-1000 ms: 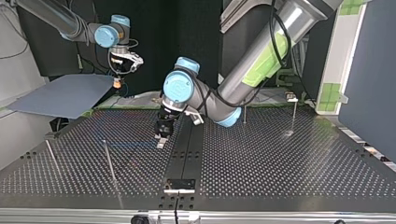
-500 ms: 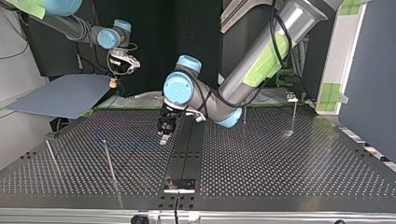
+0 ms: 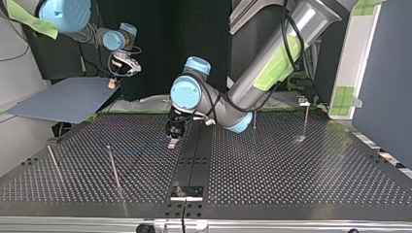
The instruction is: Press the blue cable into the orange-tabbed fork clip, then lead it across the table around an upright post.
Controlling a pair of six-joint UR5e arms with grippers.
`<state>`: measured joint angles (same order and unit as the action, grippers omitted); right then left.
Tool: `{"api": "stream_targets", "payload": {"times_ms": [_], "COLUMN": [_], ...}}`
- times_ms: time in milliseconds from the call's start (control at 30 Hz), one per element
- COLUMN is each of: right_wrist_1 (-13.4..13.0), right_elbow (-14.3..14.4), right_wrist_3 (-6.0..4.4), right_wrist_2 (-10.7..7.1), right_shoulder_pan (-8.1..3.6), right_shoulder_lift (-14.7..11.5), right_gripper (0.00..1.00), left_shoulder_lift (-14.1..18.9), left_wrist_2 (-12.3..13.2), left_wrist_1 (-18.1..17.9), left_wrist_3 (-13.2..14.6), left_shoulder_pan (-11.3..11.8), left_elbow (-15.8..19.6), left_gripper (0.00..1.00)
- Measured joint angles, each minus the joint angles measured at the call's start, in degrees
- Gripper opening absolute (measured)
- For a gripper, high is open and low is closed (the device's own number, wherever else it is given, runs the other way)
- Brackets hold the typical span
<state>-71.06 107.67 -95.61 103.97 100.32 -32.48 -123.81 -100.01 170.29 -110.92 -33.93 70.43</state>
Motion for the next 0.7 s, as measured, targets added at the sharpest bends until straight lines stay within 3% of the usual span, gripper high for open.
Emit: {"api": "stream_targets", "payload": {"times_ms": [333, 567, 700], "right_wrist_1": [-3.9, -7.0, -9.0], "right_elbow": [0.0, 0.0, 0.0], "right_wrist_3": [-0.23, 1.80, 2.90], "right_wrist_2": [0.47, 0.23, -1.02], "right_shoulder_pan": [-0.47, 0.15, 0.72], "right_shoulder_lift": [4.7, 7.8, 9.8], "right_gripper": [0.00, 0.00, 0.00], "left_shoulder_lift": [1.5, 2.4, 3.5], "left_wrist_2": [-3.7, -7.0, -9.0], "left_wrist_1": [4.3, 7.3, 7.6], "left_wrist_3": [3.9, 7.3, 9.3], "left_shoulder_pan": [-1.0, -2.4, -3.5], "left_elbow": [0.0, 0.0, 0.0], "left_gripper": [1.00, 1.00, 1.00]}}
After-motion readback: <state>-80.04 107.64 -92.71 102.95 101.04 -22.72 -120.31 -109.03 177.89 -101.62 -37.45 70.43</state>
